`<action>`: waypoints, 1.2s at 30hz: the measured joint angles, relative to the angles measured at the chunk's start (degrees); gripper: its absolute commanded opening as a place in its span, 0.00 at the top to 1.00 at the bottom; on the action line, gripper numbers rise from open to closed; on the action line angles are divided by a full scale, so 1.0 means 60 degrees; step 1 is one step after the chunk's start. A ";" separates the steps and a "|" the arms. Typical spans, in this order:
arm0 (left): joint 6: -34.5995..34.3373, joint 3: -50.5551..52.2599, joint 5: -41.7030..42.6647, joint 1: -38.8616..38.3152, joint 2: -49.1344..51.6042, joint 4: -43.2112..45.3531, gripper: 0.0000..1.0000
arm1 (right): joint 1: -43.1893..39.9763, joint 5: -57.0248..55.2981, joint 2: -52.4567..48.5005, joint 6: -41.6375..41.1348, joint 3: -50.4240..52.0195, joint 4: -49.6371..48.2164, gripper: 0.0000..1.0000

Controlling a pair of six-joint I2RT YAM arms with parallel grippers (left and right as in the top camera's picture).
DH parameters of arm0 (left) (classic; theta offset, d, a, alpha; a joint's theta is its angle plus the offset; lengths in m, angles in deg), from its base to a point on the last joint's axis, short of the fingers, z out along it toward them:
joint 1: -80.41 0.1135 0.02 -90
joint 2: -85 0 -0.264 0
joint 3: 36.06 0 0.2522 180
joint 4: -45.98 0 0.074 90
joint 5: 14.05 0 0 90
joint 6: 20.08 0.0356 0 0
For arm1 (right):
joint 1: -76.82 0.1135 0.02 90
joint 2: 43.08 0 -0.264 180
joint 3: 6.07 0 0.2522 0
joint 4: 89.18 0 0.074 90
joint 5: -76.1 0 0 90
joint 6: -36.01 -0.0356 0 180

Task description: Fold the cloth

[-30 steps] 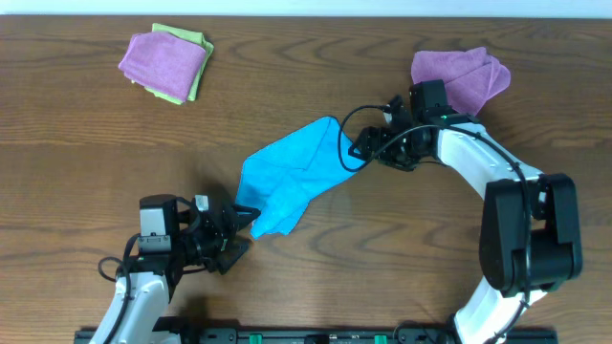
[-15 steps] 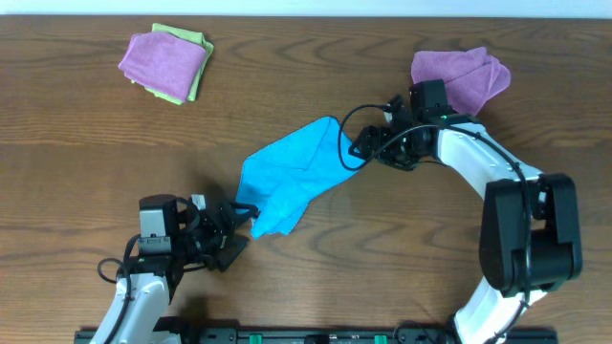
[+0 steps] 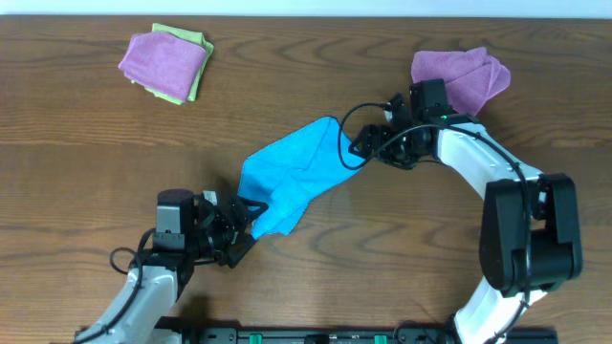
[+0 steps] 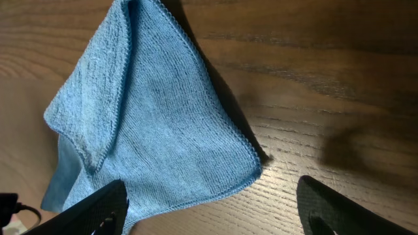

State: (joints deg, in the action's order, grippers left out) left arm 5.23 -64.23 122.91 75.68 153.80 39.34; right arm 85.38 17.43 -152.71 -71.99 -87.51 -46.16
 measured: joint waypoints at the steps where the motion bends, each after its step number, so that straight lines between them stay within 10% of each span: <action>1: -0.0015 0.0000 -0.0007 0.0000 0.0106 0.0106 0.04 | 0.0000 0.0000 0.0000 -0.0004 0.0000 0.0004 0.18; 5: -0.0222 0.0015 -0.0047 -0.0084 0.0543 0.1064 0.00 | 0.0000 0.0000 0.0000 -0.0007 0.0000 0.0000 0.18; 13: -0.0860 0.0015 -0.0109 -0.0499 0.0965 0.1843 0.32 | 0.0000 0.0000 0.0000 -0.0011 0.0000 -0.0004 0.20; 36: -0.0903 0.0015 0.1694 -0.0506 0.0965 0.2393 0.25 | 0.0000 0.0000 0.0000 -0.0007 0.0000 0.0007 0.20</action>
State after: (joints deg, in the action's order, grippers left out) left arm -0.19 -64.15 133.07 72.64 159.59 53.70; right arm 85.38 17.43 -152.71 -72.03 -87.51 -46.12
